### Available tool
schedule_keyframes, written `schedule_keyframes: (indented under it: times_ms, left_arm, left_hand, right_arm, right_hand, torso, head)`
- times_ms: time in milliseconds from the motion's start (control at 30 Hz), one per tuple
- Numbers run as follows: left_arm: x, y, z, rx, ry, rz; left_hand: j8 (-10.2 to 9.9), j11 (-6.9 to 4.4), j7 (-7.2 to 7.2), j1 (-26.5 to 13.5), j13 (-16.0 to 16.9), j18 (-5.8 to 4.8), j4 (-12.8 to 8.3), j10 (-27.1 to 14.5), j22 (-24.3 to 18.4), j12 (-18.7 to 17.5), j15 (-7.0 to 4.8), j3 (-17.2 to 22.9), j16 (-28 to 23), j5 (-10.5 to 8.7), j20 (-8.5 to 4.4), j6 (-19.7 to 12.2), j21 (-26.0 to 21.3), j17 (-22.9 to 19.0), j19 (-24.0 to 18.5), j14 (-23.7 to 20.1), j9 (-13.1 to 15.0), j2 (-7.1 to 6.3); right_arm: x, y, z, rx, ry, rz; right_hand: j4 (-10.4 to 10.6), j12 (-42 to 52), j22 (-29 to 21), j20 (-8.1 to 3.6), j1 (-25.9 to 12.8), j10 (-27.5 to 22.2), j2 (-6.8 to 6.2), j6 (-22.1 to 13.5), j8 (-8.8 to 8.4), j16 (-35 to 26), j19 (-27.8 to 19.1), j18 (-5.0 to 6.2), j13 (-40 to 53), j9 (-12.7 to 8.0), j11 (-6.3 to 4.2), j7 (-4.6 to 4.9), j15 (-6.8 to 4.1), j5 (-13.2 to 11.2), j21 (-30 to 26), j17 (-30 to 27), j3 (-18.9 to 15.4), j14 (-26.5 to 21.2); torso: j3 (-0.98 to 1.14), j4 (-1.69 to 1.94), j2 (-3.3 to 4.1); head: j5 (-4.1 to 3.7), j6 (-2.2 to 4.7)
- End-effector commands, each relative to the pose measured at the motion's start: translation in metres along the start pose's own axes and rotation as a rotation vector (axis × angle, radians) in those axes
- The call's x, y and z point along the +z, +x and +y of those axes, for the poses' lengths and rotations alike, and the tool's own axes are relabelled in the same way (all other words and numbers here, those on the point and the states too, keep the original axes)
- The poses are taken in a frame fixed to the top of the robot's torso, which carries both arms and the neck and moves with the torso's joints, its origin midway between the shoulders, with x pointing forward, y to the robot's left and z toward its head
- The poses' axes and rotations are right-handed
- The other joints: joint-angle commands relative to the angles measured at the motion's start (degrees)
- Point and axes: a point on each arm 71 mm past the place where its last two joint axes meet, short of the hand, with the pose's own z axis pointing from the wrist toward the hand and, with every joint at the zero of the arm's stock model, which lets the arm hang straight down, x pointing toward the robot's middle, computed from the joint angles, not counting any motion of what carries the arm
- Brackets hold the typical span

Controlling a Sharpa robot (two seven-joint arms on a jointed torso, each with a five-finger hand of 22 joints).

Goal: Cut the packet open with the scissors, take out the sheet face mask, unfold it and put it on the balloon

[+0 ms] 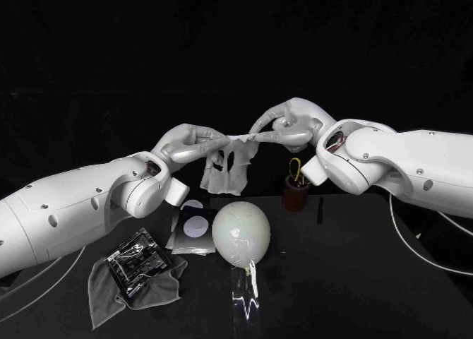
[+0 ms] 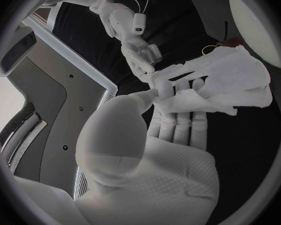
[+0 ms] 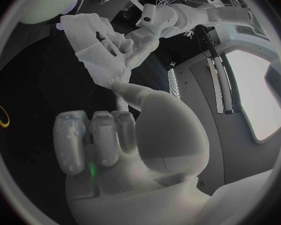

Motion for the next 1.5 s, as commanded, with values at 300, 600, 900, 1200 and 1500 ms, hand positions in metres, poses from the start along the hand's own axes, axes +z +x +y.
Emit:
schedule_keyframes:
  times_ms: [300,600,900,1200,1500]
  left_arm:
    - [0.002,0.005,-0.001,0.070,-0.009,0.027]
    - [0.003,0.001,0.002,0.145,-0.029,0.005]
    - [0.004,0.001,0.008,0.193,-0.071,-0.005]
    - [0.005,0.003,0.014,0.215,-0.108,-0.002]
    - [0.003,0.003,0.016,0.225,-0.097,-0.018]
  left_hand:
    - [0.29,1.12,1.18,1.61,-7.43,0.34,-1.91,-3.36,-3.57,-12.88,1.95,-0.61,-6.21,0.15,2.35,-1.12,-5.54,-2.52,-3.37,-3.77,0.90,-3.52]
    - [-1.52,2.68,2.43,0.54,-12.19,0.70,-2.40,-4.09,-7.87,-20.63,3.50,-2.35,-10.12,0.19,4.43,-1.78,-11.65,-4.17,-5.07,-6.11,-0.10,-7.79]
    - [-2.60,4.17,3.47,-0.27,-15.13,0.34,-1.88,-5.82,-11.29,-25.40,5.01,-3.46,-14.01,0.15,5.37,-2.42,-16.66,-5.98,-7.18,-8.75,-0.78,-8.86]
    - [-4.02,5.80,4.76,-0.24,-18.05,-1.27,-1.48,-8.08,-15.60,-29.64,6.95,-5.74,-21.13,0.22,5.58,-4.09,-22.98,-9.41,-10.90,-11.91,-1.71,-9.71]
    - [-5.23,7.19,5.73,1.29,-20.92,-3.22,-1.73,-11.00,-19.50,-33.34,8.43,-8.14,-27.47,0.18,5.58,-5.82,-28.69,-12.32,-18.65,-13.21,-2.52,-9.48]
  right_arm:
    - [0.005,-0.002,0.014,-0.108,-0.009,-0.065]
    - [0.007,-0.003,0.018,-0.110,-0.014,-0.093]
    - [0.007,-0.003,0.021,-0.109,-0.014,-0.099]
    - [0.006,-0.003,0.021,-0.106,-0.002,-0.106]
    - [0.007,-0.005,0.021,-0.107,0.011,-0.137]
  right_hand:
    - [-0.05,0.37,15.09,-0.06,-0.48,6.08,-0.11,0.39,0.37,0.20,6.12,-0.80,15.10,0.03,0.22,-0.15,0.07,-0.22,0.36,15.05,0.47,5.99]
    - [-0.15,0.37,15.09,-0.08,-0.48,6.08,-0.09,0.43,0.41,0.20,6.12,-0.80,15.10,0.03,0.20,-0.17,0.05,-0.27,0.36,15.05,0.61,5.99]
    - [-0.26,0.37,15.09,-0.09,-0.48,6.08,-0.11,0.47,0.45,0.20,6.12,-0.80,15.10,0.03,0.18,-0.19,0.03,-0.26,0.36,15.05,0.73,5.99]
    - [-0.34,0.37,15.09,-0.10,-0.50,6.08,-0.14,0.51,0.48,0.20,6.12,-0.80,15.10,0.03,0.16,-0.20,0.02,-0.23,0.36,15.05,0.82,5.99]
    - [-0.63,0.37,15.09,-0.15,-0.69,6.08,-0.25,0.63,0.60,0.20,6.12,-0.80,15.10,0.00,0.12,-0.24,-0.03,0.25,0.36,15.05,1.24,5.99]
  torso:
    - [-0.02,0.06,0.06]
    - [-0.02,-0.01,0.06]
    - [-0.04,-0.02,0.05]
    - [-0.01,0.03,0.05]
    - [-0.01,0.03,0.05]
  head:
    - [-0.23,0.17]
    - [-0.25,0.14]
    - [-0.37,-0.02]
    - [-0.46,-0.17]
    - [-0.67,-0.37]
